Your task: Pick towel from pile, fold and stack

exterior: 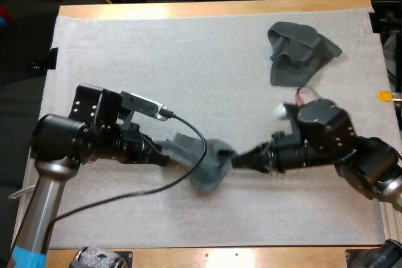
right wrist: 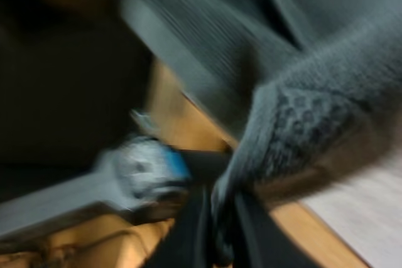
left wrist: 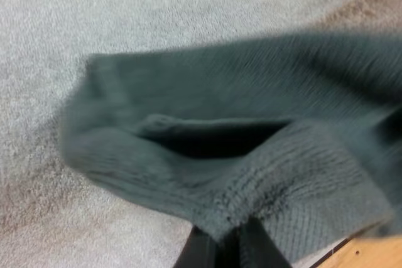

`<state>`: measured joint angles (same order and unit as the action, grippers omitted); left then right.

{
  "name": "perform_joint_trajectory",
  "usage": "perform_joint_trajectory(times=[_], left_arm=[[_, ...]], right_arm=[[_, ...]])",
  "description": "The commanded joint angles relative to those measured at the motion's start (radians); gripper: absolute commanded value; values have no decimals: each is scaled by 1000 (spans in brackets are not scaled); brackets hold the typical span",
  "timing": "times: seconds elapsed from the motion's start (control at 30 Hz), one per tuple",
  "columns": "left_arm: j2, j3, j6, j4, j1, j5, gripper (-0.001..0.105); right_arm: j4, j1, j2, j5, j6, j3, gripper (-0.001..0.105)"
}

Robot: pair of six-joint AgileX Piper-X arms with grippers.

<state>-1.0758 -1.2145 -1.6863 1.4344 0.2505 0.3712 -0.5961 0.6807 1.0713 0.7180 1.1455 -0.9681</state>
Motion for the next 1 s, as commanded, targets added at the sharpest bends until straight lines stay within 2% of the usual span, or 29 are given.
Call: perform_joint_trajectory(times=[0.0, 0.13, 0.27, 0.4, 0.6, 0.67, 0.77, 0.87, 0.97], left_arm=[[20, -8, 1, 5, 2, 8, 0], [69, -8, 1, 5, 2, 8, 0], [99, -8, 1, 16, 2, 8, 0], [110, -8, 1, 29, 2, 8, 0], [110, -27, -1, 27, 2, 8, 0], [110, -43, -14, 18, 2, 8, 0], [110, -70, -28, -15, 2, 49, 0], [110, -87, -58, -50, 2, 99, 0], [110, -89, -70, -57, 2, 106, 0]], right_arm=[[61, -1, -6, 19, -51, -10, 1], [70, -2, -6, -98, -128, -11, 1], [-32, -2, -6, -226, -118, -11, 1], [-164, -2, -13, -268, -66, -11, 1], [-290, 0, -65, -264, -62, -11, 1], [-387, 6, -81, -227, -21, -11, 1], [-485, 42, -86, -185, 9, -11, 1], [-499, 112, -86, -159, 10, -11, 1], [-449, 194, -86, -106, -20, -11, 1]])
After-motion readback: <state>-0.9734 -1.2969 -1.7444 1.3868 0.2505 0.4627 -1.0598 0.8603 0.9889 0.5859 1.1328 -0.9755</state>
